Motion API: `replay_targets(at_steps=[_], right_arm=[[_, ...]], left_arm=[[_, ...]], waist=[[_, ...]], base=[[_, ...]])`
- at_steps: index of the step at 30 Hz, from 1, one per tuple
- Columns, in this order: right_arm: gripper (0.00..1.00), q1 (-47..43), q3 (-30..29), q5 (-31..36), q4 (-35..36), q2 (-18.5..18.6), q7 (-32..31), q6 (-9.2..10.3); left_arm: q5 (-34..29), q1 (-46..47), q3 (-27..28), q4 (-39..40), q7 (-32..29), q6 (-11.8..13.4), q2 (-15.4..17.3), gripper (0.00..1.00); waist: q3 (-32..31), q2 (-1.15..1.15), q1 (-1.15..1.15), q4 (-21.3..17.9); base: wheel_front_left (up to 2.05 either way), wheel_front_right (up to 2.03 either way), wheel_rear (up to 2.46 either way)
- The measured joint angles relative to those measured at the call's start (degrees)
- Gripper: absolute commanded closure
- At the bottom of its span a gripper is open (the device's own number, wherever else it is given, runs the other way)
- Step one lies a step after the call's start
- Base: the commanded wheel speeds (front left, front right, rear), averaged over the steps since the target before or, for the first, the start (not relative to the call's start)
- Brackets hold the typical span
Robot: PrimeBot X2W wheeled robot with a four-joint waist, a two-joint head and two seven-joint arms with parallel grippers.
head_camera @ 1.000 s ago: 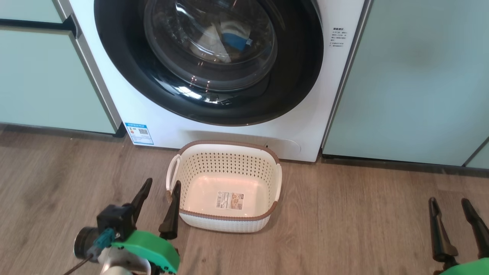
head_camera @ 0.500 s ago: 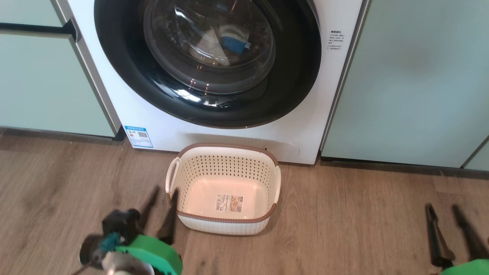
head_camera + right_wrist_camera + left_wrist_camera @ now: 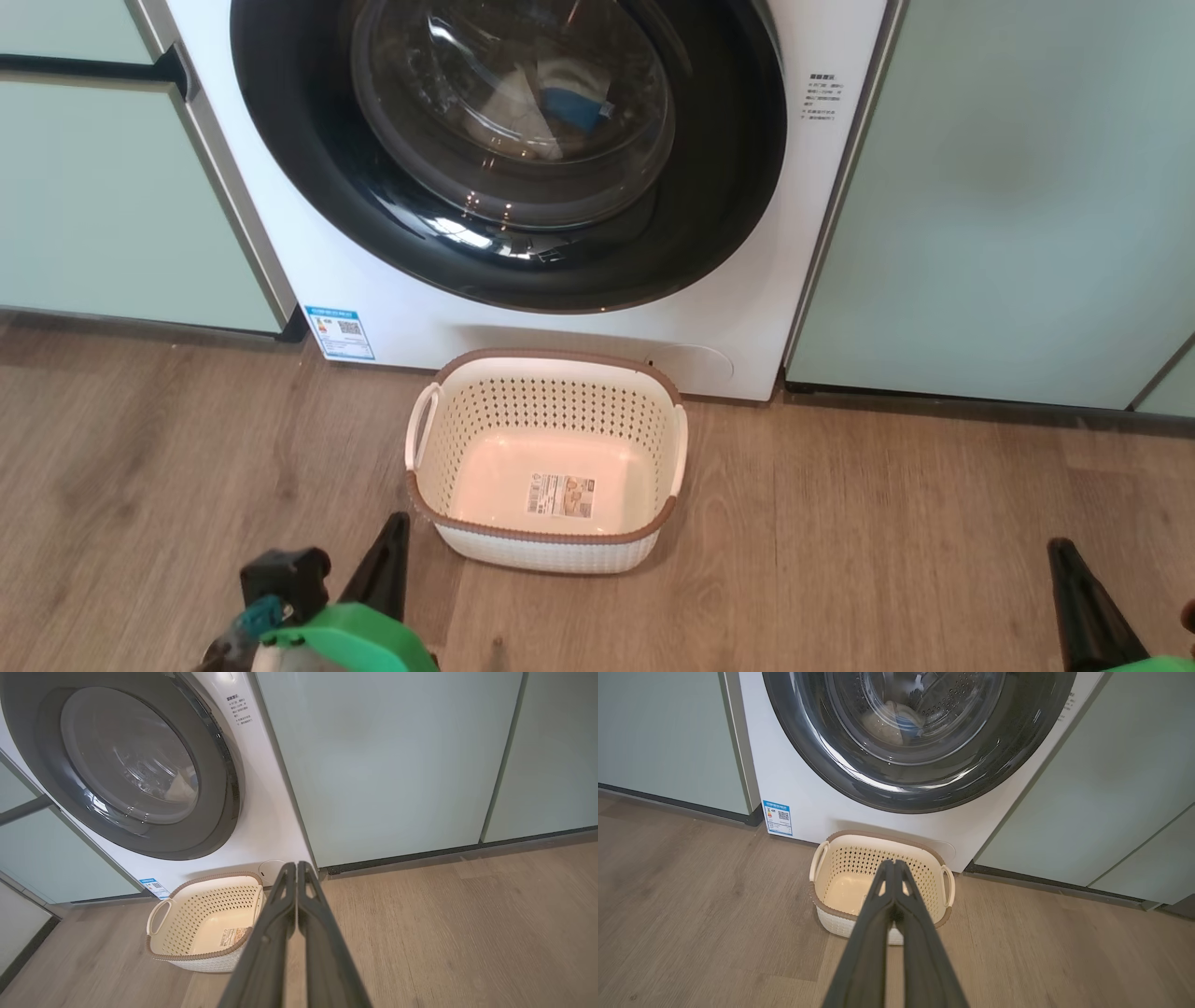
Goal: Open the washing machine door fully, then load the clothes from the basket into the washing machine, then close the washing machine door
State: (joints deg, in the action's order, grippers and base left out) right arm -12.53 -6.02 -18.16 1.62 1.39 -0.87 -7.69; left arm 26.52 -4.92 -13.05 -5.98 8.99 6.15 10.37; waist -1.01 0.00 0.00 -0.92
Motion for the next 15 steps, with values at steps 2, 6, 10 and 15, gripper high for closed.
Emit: replay_targets(at_steps=[2, 6, 10, 15], right_arm=[[1.00, 0.0, 0.0, -1.4, -0.3, 0.0, 0.0, 0.01], [1.00, 0.4, 0.1, -4.7, -1.1, 0.0, -0.2, 0.00], [1.00, 1.3, 0.2, -7.3, -1.7, 0.0, -0.2, 0.01], [1.00, 1.6, 0.3, -10.0, -2.3, 0.0, -0.2, 0.01]], left_arm=[[1.1, 0.2, 0.1, -0.2, -0.2, -0.3, 0.0, 1.00], [4.1, 0.4, 0.5, -0.6, -0.8, -0.7, -0.3, 1.00], [6.5, 0.5, 1.4, -0.8, -1.1, -1.3, -0.4, 1.00], [8.9, 0.6, 1.9, -1.4, -1.7, -1.6, -0.5, 1.00]], waist=[[0.0, 0.00, 0.00, 0.0], [0.1, 0.00, 0.00, 0.1], [0.1, 0.00, 0.00, 0.1], [0.2, 0.00, 0.00, 0.1]], base=[[0.00, 0.00, 0.00], [0.00, 0.00, 0.00], [0.00, 0.00, 0.00], [0.00, 0.00, 0.00]])
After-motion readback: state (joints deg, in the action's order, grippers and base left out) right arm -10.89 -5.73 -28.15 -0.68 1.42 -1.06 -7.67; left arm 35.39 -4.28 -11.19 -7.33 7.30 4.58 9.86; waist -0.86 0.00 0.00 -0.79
